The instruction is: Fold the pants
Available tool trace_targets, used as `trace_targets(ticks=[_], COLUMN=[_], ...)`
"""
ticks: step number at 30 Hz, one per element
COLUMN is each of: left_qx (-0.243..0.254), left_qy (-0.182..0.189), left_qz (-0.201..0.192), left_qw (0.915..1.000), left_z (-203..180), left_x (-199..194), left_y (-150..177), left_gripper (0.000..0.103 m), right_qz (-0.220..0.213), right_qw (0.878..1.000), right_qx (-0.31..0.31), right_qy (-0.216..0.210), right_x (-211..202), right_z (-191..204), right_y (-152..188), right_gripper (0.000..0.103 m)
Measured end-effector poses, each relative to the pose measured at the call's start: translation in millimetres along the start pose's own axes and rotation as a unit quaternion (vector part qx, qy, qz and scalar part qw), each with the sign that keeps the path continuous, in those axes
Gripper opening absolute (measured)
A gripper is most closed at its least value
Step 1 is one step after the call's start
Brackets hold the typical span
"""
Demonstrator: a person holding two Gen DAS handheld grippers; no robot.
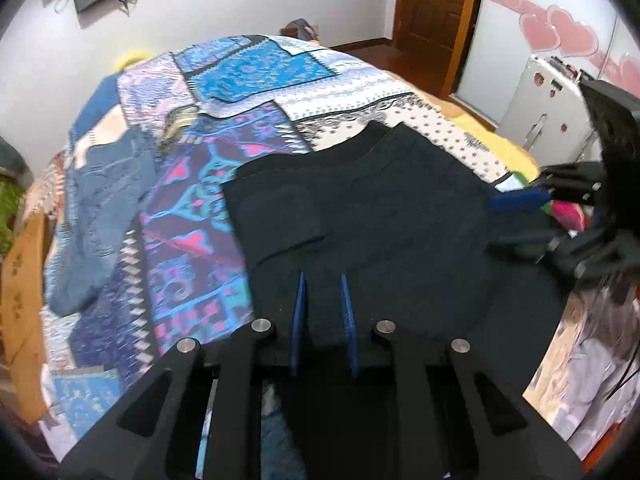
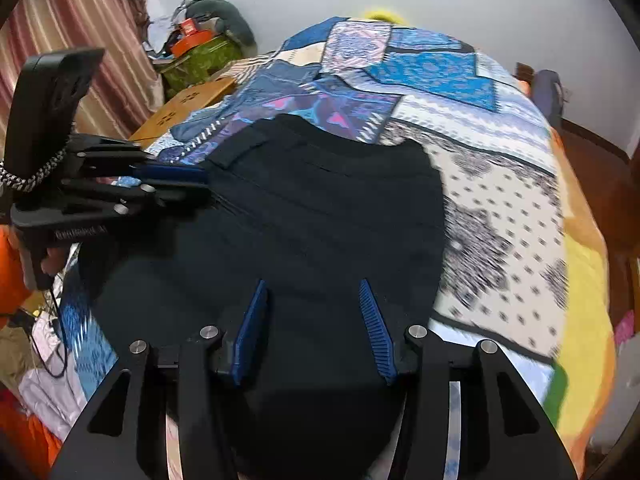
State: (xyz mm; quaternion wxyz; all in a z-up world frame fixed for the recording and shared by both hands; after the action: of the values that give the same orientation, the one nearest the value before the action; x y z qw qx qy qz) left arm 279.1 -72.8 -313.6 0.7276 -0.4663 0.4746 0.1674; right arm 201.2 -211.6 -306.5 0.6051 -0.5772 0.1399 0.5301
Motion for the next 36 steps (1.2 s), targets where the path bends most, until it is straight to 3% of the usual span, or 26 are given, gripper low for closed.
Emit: trace_targets(ticks=[5,11,13,17,19,21,22,23,26,29,34,36], left_qx=[-0.048,-0.094,-0.109,-0.168,-0.182,-0.189,-0.191,-0.191,-0.192,-0.19,-0.211,-0.205], left_qy=[0.005,-0.011,-0.028,-0.004,0.009,0.025,0.034,0.045,0.078,0.087,0.122,0.126], left_qz=[0.015,0.059,0.073,0.035,0.012,-0.005,-0.009,-0.006,0.026,0.056,0.046,0.048], left_qw=[0.9987,0.9938,0.991,0.9851,0.9831,0.9816,0.981,0.9805,0.978,0.9763,0.9687,0.9695], left_z=[21.0,41.7,50.2,71.8,76.2,75.1,72.3,68.4,56.9,49.8,54.4,52.5], left_x=[-7.6,-11.7,-14.9,-36.4,-44.2,-46.0,-43.3,-37.1,-11.7,15.4,32.9,40.2], left_y=[26.1,49.4,54.5,50.1,42.3,31.8,26.9,20.9,15.7,17.3,11.0,4.6], left_gripper=[0.033,0.032,0.032,0.038,0.048,0.066,0.069,0.074,0.074,0.074,0.085,0.087], right_qz=[-0.007,-0.01,-0.012,-0.028,-0.037,-0.048,-0.051,-0.051,-0.034,-0.002,0.019,0.026], right_qw=[1.0,0.998,0.998,0.996,0.996,0.995,0.994,0.994,0.993,0.993,0.987,0.984], right_qx=[0.019,0.056,0.058,0.059,0.064,0.077,0.084,0.09,0.106,0.119,0.159,0.171], right_qy=[0.017,0.019,0.029,0.056,0.057,0.047,0.044,0.04,0.028,0.02,-0.03,-0.047], right_x=[-21.7,-38.4,-42.2,-52.4,-56.0,-57.1,-56.0,-52.6,-37.3,-18.3,2.2,7.9], right_z=[-15.4,-31.6,-33.2,-35.3,-36.5,-39.1,-40.1,-41.1,-45.2,-51.3,-63.4,-66.8], right_y=[19.5,28.5,27.1,18.7,12.4,6.3,4.4,1.9,1.3,4.9,7.2,4.7], right_gripper=[0.043,0.046,0.054,0.056,0.059,0.066,0.067,0.068,0.068,0.068,0.075,0.075])
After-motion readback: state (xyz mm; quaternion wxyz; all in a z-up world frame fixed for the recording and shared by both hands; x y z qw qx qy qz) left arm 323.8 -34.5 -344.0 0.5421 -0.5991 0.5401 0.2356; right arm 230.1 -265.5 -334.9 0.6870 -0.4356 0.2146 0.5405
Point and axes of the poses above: each gripper's, at about its wrist camera, not at the fingertips, and x roughly the way its jaws point, z to its left, y to its underside, the point moved 3 cm from there along x, roughly the way its jaws point, and after that the axes turned 7 degrees about x, right-handed, at the moved point
